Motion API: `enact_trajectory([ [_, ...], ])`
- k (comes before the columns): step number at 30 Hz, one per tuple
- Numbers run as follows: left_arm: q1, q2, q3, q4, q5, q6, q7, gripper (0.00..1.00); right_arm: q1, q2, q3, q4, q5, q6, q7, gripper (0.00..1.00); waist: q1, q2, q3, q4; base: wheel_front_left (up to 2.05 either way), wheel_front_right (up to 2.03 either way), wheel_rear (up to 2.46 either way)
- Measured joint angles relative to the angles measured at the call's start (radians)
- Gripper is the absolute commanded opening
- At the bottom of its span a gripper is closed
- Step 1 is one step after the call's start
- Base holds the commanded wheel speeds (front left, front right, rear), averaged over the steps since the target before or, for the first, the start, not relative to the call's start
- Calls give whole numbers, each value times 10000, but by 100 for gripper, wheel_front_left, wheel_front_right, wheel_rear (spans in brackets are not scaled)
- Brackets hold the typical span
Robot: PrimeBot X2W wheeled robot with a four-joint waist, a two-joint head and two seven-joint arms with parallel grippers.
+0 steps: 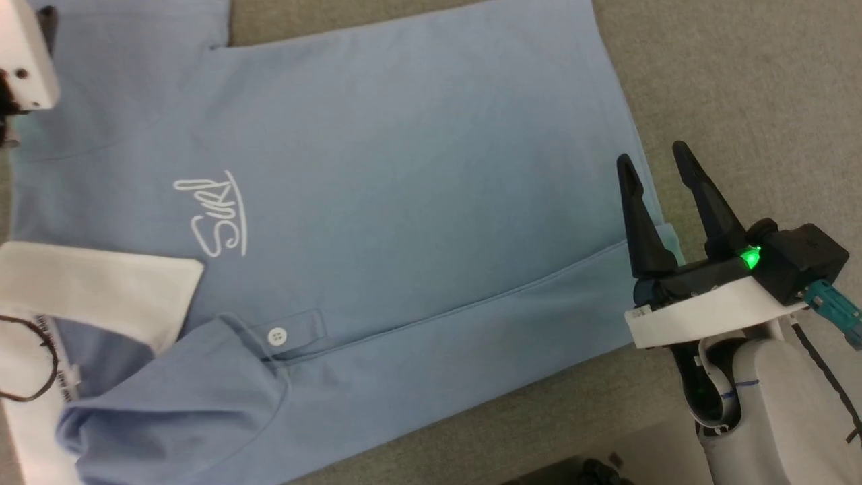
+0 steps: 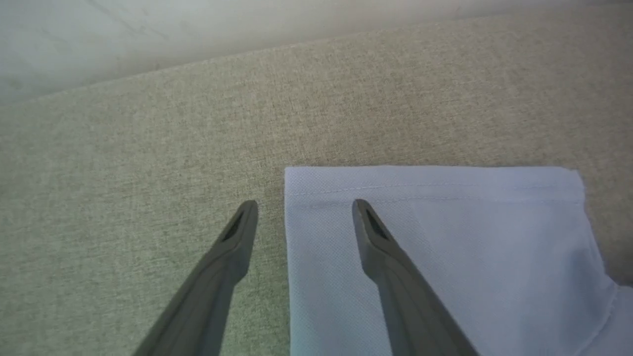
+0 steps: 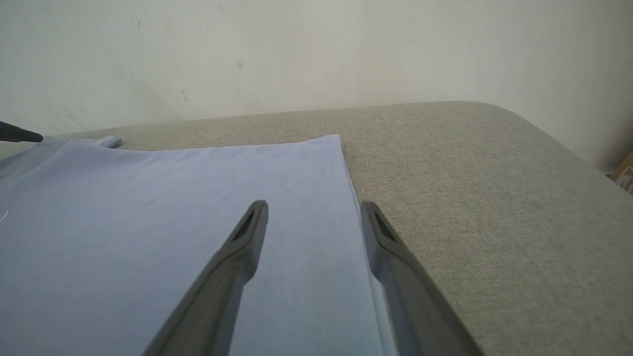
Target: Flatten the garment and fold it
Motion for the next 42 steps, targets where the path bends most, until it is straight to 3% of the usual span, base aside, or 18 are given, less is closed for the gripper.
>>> enact_trajectory([
  [6, -57, 343, 318, -393, -29, 905, 1011, 100, -207, 33, 192, 17, 157, 0, -119, 100, 0, 0, 502, -337, 0, 0, 0],
  [12, -72, 554, 548, -988, -196, 1323, 1678, 100, -270, 42, 265, 71, 167, 0, -192, 100, -1, 0, 802, -557, 0, 0, 0],
  [13, -72, 579, 583, -1076, -253, 1340, 1791, 64, -272, 44, 272, 90, 165, 0, -194, 100, -1, 0, 829, -570, 0, 0, 0],
  [15, -51, 608, 598, -1296, -297, 1338, 1841, 0, -319, 44, 305, 117, 165, 0, -190, 100, -1, 0, 864, -573, 0, 0, 0],
  [20, 77, 612, 489, -1607, -368, 1124, 1680, 0, -873, -73, 522, 56, 84, 0, 50, 100, -1, 0, 924, -565, 0, 0, 0],
  [25, 71, 621, 416, -1664, -366, 959, 1442, 0, -2568, -336, 453, 293, 38, 0, 920, 100, -1, 0, 984, -485, 0, 0, 0],
  [34, -181, 295, 92, -1678, -370, 654, 1049, 0, -6361, -316, -128, 3281, 435, 0, 4882, 100, 0, 0, 1104, 14, 0, 0, 0],
  [42, -398, -69, -211, -1653, -372, 372, 654, 0, -8280, -217, -848, 5613, 290, 0, 7637, 100, 0, 0, 1232, 546, 0, 0, 0],
])
